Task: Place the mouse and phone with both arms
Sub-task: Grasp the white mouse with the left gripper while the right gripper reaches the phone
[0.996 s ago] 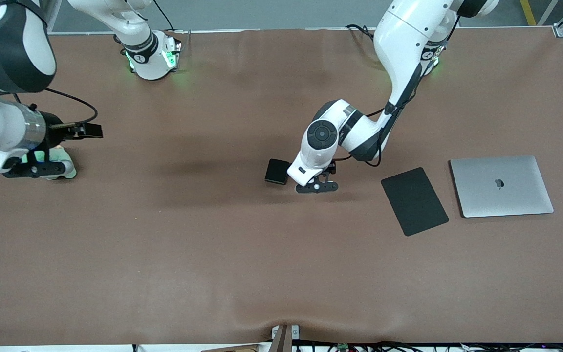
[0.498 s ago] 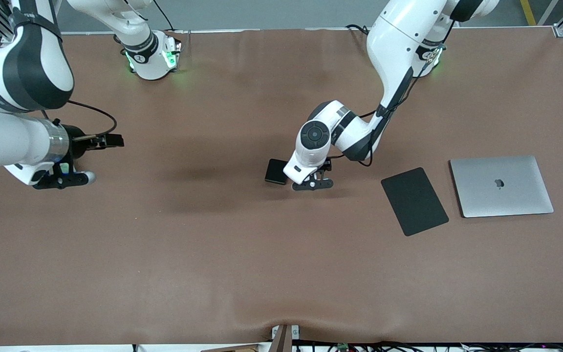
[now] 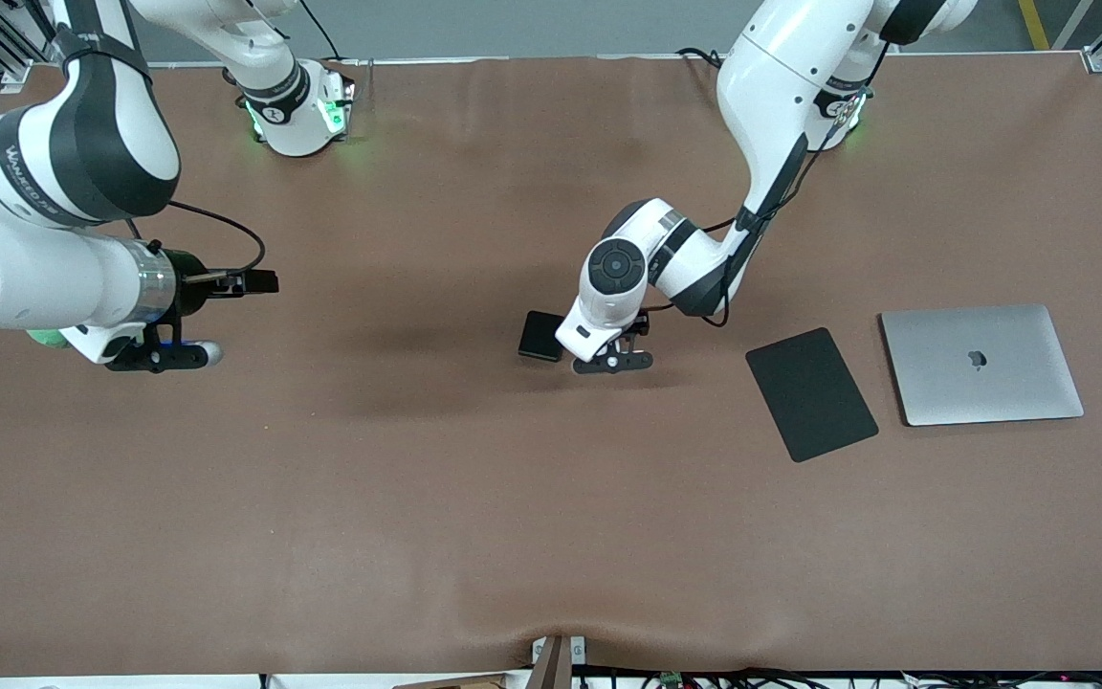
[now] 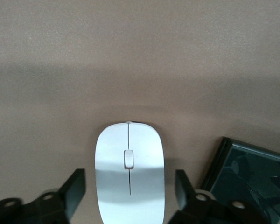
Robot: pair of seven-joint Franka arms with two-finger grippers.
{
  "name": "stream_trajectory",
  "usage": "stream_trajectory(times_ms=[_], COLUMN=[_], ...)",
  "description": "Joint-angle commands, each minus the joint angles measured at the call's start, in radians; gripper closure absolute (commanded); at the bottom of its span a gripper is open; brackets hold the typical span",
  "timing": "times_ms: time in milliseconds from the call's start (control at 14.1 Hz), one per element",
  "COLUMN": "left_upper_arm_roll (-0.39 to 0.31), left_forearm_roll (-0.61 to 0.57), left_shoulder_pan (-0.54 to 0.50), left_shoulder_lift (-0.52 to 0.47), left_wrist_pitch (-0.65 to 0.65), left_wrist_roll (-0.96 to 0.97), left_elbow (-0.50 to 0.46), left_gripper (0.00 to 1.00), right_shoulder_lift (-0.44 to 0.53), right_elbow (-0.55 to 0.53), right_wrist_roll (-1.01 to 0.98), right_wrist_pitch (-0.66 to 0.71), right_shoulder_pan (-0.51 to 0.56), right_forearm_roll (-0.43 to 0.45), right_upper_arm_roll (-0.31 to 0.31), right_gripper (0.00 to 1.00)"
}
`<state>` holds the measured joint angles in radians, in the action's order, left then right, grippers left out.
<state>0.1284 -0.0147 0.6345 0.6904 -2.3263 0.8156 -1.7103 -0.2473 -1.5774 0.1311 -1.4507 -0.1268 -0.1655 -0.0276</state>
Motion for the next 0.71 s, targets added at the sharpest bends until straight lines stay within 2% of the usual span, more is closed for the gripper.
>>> stream_trajectory(times_ms=[0,213,285,427,640], left_upper_arm_roll=[-0.006,-0.007,-0.007,-0.006,-0.006], left_forearm_roll=[-0.022,-0.022,-0.022,-0.022,-0.022], left_shoulder_pan=[0.008,0.008,0.008,0.005,-0.005], left_shoulder_lift=[0.003,0.009,0.008,0.001,-0.018], left_wrist_pitch=[-0.016,-0.015,-0.015,-0.008,0.005], left_wrist_roll=[0.036,0.036,0.036,0.031,0.028], left_elbow=[-0.003,-0.005,-0.003,0.001,0.009], left_gripper=[0.24,0.42,0.56,1.00,1.00], right_shoulder_lift=[0.006,0.005,0.002,0.000,-0.001], right_elbow=[-0.050,-0.053,-0.053,-0.053,-0.062], right_wrist_roll=[0.021,0.033,0.050,0.084,0.137], right_wrist_pitch=[-0.051,-0.060,-0.065,-0.071,-0.092], right_shoulder_pan=[-0.011,-0.034,-0.036,-0.045,-0.080], right_forearm_roll=[-0.023,-0.035,-0.051,-0.055,-0.058], right_upper_arm_roll=[0.005,0.005,0.005,0.005,0.005], right_gripper=[0.00,0.00,0.00,0.00,0.00])
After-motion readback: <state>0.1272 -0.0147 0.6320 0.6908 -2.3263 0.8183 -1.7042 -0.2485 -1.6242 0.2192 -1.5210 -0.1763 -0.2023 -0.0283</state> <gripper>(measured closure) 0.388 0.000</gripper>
